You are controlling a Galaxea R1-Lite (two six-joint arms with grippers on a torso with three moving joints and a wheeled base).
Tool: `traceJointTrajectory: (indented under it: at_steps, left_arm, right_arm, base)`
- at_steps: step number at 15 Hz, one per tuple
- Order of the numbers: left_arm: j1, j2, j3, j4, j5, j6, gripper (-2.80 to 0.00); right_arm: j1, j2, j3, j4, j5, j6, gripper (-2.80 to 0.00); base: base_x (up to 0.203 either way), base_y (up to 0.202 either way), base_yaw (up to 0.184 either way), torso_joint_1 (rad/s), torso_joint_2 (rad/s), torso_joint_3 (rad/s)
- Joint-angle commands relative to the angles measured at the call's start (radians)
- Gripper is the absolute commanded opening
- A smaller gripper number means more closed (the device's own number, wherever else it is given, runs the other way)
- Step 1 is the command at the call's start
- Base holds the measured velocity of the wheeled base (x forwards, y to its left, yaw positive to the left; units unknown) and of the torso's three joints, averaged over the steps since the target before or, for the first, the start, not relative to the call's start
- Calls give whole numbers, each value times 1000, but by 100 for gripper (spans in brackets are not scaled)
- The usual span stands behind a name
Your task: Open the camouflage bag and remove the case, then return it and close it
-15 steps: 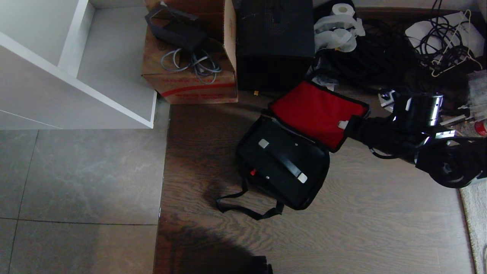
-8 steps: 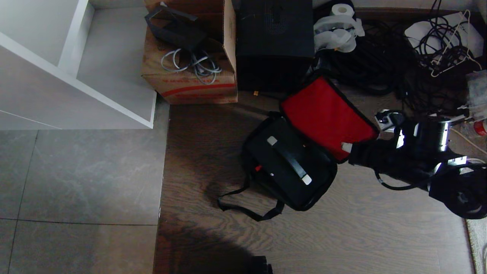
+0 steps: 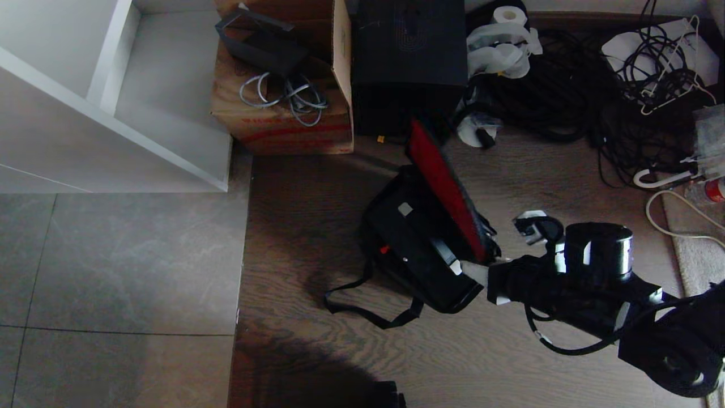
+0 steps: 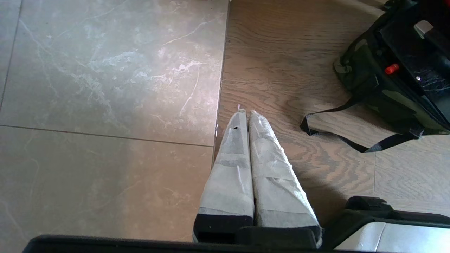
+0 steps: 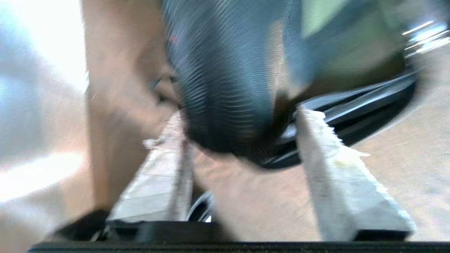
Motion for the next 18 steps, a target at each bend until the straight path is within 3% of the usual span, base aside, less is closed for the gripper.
traceJointTrajectory:
  at_steps: [1, 4, 8, 12, 18]
  left_arm:
    - [0, 0, 11, -1, 0, 0, -280]
    - [0, 0, 9, -1, 0, 0, -280]
    - [0, 0, 11, -1, 0, 0, -280]
    - [0, 0, 11, -1, 0, 0, -280]
    - [0, 0, 11, -1, 0, 0, -280]
  right_arm:
    - [81, 26, 74, -14, 1, 1, 0]
    - [145, -37, 166, 7, 2, 23, 0]
    - [120, -140, 102, 78, 0, 84, 0]
    - [108, -14, 12, 99, -26, 207, 0]
    - [75, 178, -121, 269, -166, 274, 0]
  base:
    - [0, 0, 0, 0, 0, 0]
    - [0, 0, 0, 0, 0, 0]
    - [0, 0, 0, 0, 0, 0]
    - [0, 0, 0, 0, 0, 0]
    - [0, 0, 0, 0, 0, 0]
